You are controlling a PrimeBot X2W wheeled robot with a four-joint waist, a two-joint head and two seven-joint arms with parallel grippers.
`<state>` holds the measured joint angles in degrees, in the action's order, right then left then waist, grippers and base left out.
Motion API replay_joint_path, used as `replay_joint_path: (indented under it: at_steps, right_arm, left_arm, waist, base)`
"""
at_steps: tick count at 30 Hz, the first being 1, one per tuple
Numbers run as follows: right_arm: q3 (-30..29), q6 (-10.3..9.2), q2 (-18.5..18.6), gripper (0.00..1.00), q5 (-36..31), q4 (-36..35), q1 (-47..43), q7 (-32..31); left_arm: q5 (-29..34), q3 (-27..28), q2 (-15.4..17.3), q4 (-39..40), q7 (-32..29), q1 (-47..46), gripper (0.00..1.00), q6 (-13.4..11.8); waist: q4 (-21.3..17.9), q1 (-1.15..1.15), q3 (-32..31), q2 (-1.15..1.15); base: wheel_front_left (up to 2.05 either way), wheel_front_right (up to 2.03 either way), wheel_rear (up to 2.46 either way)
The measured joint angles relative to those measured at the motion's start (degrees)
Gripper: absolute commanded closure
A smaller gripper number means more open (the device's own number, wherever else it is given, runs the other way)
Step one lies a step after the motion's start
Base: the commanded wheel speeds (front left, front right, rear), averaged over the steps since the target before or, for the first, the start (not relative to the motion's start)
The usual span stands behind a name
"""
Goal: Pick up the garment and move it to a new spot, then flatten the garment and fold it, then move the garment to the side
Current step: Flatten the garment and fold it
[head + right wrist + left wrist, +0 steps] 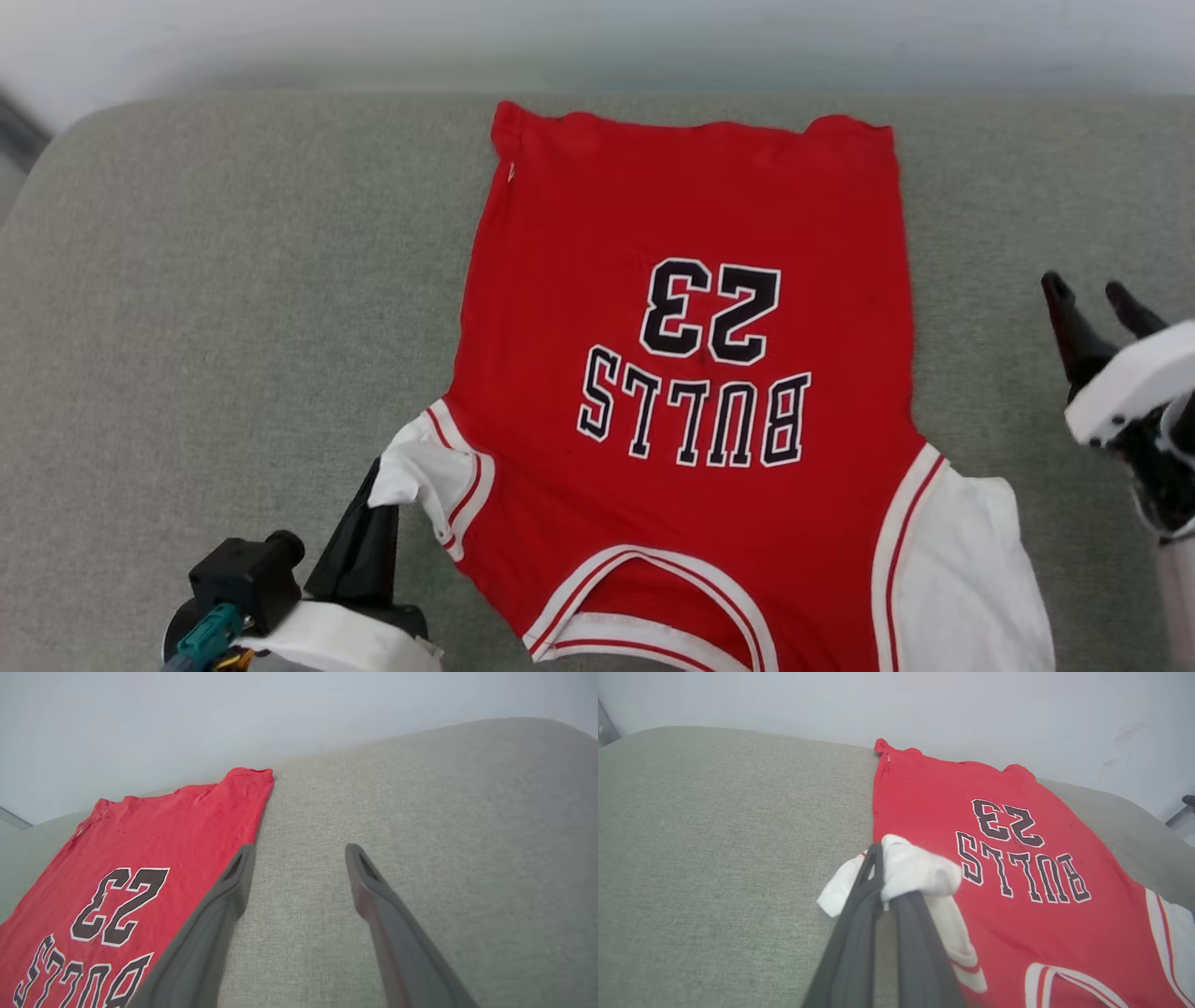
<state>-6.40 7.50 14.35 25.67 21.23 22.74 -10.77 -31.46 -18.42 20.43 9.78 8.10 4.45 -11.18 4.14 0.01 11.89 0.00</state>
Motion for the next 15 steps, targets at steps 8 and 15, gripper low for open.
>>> replay_joint_path:
  at_steps: [8, 15]
  right_arm:
    - [3.52, 0.0, 7.03, 0.0, 1.1, 11.39, 20.24, -16.72]
    - [4.49, 0.0, 10.43, 0.0, -2.07, 16.75, 35.03, -27.26]
  left_arm:
    - [1.08, -2.93, -2.97, 0.31, 3.03, -6.89, 1.0, 3.13]
    - [1.56, -4.53, -4.71, 0.57, 4.78, -11.62, 1.0, 6.0]
  waist:
    - [5.86, 0.0, 8.06, 0.0]
    - [11.18, 0.01, 15.1, 0.0]
  base:
    - [0.0, 0.0, 0.0]
    - [0.0, 0.0, 0.0]
